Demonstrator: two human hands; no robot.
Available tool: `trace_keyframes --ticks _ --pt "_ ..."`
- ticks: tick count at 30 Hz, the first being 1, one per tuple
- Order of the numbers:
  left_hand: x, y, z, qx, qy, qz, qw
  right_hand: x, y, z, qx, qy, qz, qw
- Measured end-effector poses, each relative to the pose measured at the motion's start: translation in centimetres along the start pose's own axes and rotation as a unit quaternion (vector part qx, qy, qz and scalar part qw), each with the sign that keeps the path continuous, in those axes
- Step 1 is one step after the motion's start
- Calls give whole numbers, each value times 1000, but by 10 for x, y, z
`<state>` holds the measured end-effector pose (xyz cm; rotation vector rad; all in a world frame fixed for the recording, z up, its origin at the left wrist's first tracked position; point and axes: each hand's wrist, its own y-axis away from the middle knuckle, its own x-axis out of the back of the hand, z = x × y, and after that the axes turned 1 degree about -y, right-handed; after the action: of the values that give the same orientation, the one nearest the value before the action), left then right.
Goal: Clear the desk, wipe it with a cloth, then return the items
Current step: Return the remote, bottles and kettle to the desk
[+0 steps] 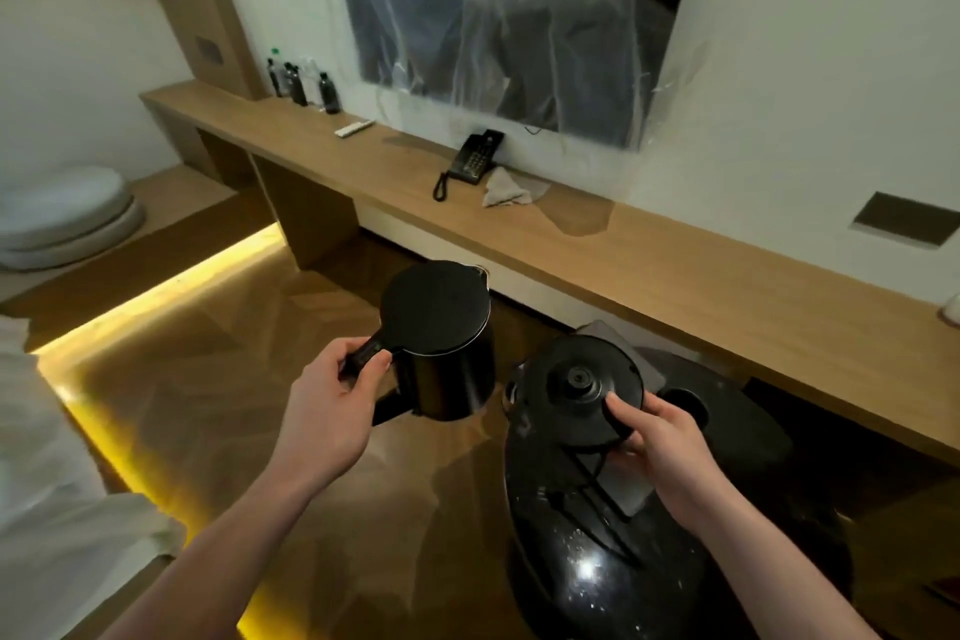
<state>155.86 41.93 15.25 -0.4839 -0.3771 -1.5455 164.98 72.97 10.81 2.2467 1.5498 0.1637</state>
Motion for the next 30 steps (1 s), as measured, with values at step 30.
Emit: trace_keyframes --ticks 30 --pt "168 -204 -121 117 57 232 964 -303 -263 -96 -14 106 -185 977"
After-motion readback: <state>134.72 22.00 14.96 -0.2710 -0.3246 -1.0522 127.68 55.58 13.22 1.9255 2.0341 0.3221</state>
